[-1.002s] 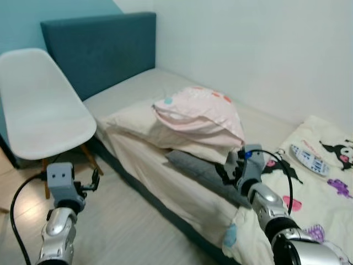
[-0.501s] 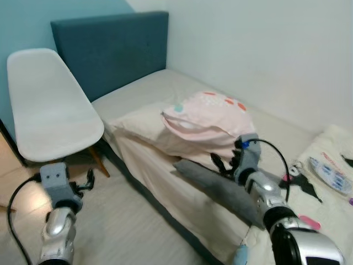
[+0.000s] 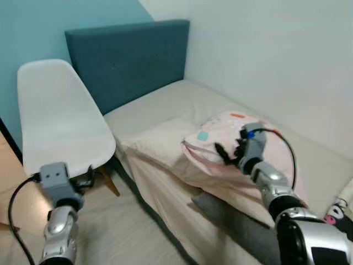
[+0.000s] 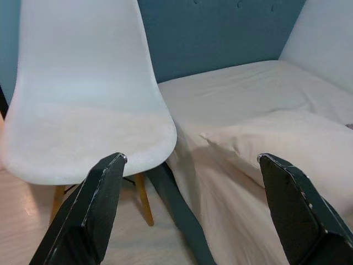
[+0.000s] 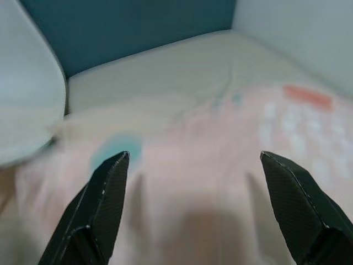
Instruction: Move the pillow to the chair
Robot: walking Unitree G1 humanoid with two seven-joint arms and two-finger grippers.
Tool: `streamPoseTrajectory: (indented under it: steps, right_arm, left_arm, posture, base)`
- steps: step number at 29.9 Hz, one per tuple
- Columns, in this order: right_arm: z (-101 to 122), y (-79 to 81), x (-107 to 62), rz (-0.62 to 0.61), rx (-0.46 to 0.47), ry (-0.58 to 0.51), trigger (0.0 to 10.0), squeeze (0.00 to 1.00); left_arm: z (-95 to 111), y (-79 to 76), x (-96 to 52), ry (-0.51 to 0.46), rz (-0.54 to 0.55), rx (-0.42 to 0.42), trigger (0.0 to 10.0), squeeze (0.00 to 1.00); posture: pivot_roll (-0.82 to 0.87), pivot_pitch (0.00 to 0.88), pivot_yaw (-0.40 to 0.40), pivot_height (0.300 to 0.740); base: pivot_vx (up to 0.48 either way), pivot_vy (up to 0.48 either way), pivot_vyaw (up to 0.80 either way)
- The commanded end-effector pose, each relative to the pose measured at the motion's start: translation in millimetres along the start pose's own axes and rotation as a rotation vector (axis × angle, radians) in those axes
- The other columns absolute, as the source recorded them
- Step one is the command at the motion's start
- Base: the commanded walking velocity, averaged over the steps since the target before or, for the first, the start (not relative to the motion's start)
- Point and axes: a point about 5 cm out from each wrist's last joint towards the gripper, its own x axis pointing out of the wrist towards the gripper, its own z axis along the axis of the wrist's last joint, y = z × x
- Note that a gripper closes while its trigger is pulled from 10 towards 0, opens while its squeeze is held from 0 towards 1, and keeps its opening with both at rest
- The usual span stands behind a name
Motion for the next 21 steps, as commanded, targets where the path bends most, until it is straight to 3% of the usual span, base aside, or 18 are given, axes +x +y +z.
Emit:
streamPoseTrajectory:
  steps: [1,6,9,12,19,21]
  right_arm:
    - [-2,2.5,2.0,-0.012,0.026,0.022,10.0,0.00]
    - [-3,-8.0,-0.4,-0.087,0.095,0.042,10.0,0.00]
    - [-3,-30.4,-7.9,-0.231,0.136,0.075,10.0,0.00]
    - [-2,-43.3,-13.3,-0.301,0.110,0.092,10.0,0.00]
    - [-2,-55.8,-19.6,-0.372,0.117,0.103,10.0,0.00]
    - [-7,-61.9,-24.5,-0.413,0.188,0.123,10.0,0.00]
  left_arm:
    - [1,7.0,-1.5,0.003,0.020,0.002,10.0,0.00]
    - [1,7.5,-0.1,0.009,0.034,0.009,10.0,0.00]
    - [3,5.0,2.3,0.005,0.012,0.022,10.0,0.00]
    - [5,4.2,2.1,-0.003,-0.001,0.023,10.0,0.00]
    - [7,3.5,1.6,-0.015,-0.015,0.030,10.0,0.00]
    - [10,3.3,1.1,-0.024,-0.028,0.058,10.0,0.00]
  posture:
    - [0.03,0.000,-0.095,0.740]
    - [0.03,0.000,-0.092,0.740]
    - [0.03,0.000,-0.090,0.740]
    - [0.02,0.000,-0.089,0.740]
    - [0.02,0.000,-0.091,0.740]
    - [0.01,0.000,-0.089,0.740]
  base:
    - [0.480,0.000,-0.78]
    - [0.220,0.000,-0.78]
    - [0.000,0.000,-0.78]
    - [0.000,0.000,-0.78]
    - [0.000,0.000,-0.78]
    - [0.000,0.000,-0.78]
